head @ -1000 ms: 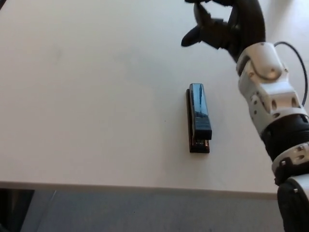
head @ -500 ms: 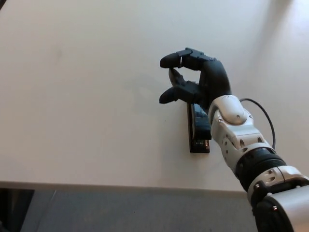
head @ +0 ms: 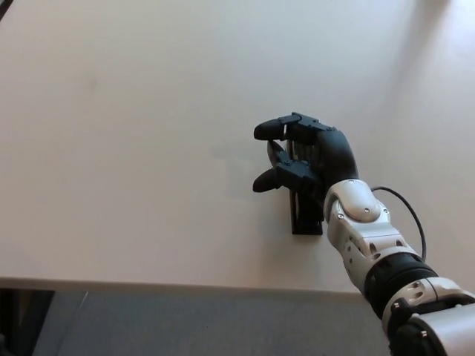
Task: The robot uses its right hand to press on the stapler that is in the middle of the desk
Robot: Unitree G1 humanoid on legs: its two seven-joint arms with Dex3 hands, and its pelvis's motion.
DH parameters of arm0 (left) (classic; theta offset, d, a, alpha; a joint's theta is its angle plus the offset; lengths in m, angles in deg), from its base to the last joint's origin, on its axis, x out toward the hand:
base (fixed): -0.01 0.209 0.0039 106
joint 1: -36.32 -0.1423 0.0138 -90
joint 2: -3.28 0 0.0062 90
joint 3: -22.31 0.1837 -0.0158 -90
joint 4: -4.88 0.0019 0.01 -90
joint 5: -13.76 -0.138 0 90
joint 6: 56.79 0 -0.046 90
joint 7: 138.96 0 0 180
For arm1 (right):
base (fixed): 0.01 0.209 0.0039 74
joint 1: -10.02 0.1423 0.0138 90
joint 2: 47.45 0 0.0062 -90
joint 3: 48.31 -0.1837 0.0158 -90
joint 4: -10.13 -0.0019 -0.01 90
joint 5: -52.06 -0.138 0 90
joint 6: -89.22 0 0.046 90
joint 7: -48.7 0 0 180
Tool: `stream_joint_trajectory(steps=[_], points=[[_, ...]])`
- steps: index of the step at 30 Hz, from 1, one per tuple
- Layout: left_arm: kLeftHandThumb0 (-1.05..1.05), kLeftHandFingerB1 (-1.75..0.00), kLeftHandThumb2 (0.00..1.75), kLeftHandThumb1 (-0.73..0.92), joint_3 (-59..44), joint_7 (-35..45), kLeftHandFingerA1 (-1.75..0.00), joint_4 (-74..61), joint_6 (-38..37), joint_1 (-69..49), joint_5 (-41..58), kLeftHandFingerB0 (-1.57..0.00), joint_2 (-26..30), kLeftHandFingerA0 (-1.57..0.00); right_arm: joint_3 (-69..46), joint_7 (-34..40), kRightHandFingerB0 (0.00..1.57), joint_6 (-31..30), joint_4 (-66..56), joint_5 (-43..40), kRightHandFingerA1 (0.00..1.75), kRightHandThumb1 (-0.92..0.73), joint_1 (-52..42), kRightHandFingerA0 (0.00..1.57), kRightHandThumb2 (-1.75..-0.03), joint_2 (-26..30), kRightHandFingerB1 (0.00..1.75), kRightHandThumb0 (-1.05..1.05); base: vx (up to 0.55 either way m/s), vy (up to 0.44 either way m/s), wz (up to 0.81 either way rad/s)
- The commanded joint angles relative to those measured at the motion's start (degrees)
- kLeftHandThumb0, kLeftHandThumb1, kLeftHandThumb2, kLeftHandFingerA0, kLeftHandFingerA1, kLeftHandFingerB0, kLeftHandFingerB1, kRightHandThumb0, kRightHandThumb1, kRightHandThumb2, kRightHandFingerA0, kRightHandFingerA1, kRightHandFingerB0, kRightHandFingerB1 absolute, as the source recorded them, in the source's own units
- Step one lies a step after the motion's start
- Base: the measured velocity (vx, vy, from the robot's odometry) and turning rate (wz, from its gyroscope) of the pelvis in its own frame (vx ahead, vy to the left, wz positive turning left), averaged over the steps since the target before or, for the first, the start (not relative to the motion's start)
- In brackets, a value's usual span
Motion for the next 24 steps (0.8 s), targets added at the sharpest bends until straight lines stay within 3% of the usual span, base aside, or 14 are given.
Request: stream_joint_trajectory(steps=[1, 7, 8, 12, 13, 18, 19, 20, 21, 24], points=[[-0.36, -0.48, 1.10, 0.50, 0.11, -0.23, -0.49, 0.12, -0.99, 0.53, -0.32, 0.00, 1.01, -0.01, -2.17, 0.74, 0.76, -3.26, 2.71, -0.08, 0.94, -0.71, -5.02, 1.22, -0.81, 1.11, 1.09, -0.11, 0.00, 0.000, 0.00], [-0.36, -0.48, 1.10, 0.49, -0.10, -0.64, -0.49, 0.15, -0.90, 1.35, 0.00, 0.00, 0.78, -0.01, -3.16, 0.30, 0.74, -3.63, 3.43, 0.91, 1.02, -0.69, -7.93, 1.23, -0.79, 1.33, 1.17, -0.10, 0.00, 0.000, 0.00], [-0.83, -0.40, 1.02, 0.76, -0.10, -0.60, -0.45, 0.19, -0.96, 1.26, 0.00, -0.11, 0.76, -0.16, -2.90, 0.44, 0.74, -3.51, 3.47, 1.30, 1.02, -0.69, -8.54, 1.23, -0.80, 1.26, 1.15, -0.10, 0.00, 0.000, 0.00], [-0.82, -0.40, 1.02, 0.76, -0.87, 0.04, -0.45, 0.26, -0.40, 1.14, 0.80, -0.10, 0.60, -0.16, -2.07, 1.34, 0.70, -3.47, 3.66, 2.21, 0.98, -0.76, -10.53, 1.22, -0.70, 0.81, 1.04, -0.14, 0.00, 0.000, 0.00], [-0.36, -0.48, 1.10, 0.50, -0.84, -0.02, -0.49, 0.29, -0.67, 0.86, 0.71, 0.00, 0.55, -0.01, -2.69, 0.80, 0.71, -3.47, 3.84, 1.51, 1.04, -0.78, -11.64, 1.19, -0.68, 0.45, 1.01, -0.12, 0.00, 0.000, 0.00], [-0.36, -0.48, 1.10, 0.51, -0.60, 0.94, -0.49, 0.16, -1.62, -0.87, 0.52, 0.00, 0.43, -0.01, -1.91, 1.16, 0.72, -3.37, 4.24, 2.26, 1.05, -0.74, -14.53, 1.18, -0.76, -0.09, 0.99, -0.09, 0.00, 0.000, 0.00], [-0.81, -0.26, 0.73, 0.92, -0.15, 0.66, -0.35, 0.16, -1.95, -0.92, -0.03, -0.10, 0.64, -0.18, -2.14, 1.27, 0.73, -3.53, 4.27, 2.01, 1.06, -0.75, -14.48, 1.17, -0.75, -0.30, 1.00, -0.09, 0.00, 0.000, 0.00], [-0.36, -0.48, 1.10, 0.50, -0.08, 0.32, -0.48, 0.15, -1.56, -1.01, -0.11, 0.00, 0.63, 0.00, -2.21, 1.30, 0.72, -3.66, 4.28, 1.93, 1.04, -0.74, -14.60, 1.19, -0.74, -0.47, 1.01, -0.10, 0.00, 0.000, 0.00], [-0.36, -0.48, 1.10, 0.50, 0.18, 0.04, -0.48, 0.12, -1.70, -1.41, -0.38, 0.00, 0.68, -0.01, -2.07, 0.93, 0.73, -3.21, 4.22, 2.02, 1.04, -0.73, -15.07, 1.20, -0.75, -0.60, 1.11, -0.11, 0.00, 0.000, 0.00], [-0.36, -0.48, 1.10, 0.49, 0.44, -0.34, -0.49, 0.15, -1.98, -3.18, -0.53, 0.00, 0.37, -0.02, -1.18, 0.77, 0.72, -2.94, 4.34, 2.83, 1.02, -0.73, -16.83, 1.21, -0.76, -0.77, 1.11, -0.13, 0.00, 0.000, 0.00]])
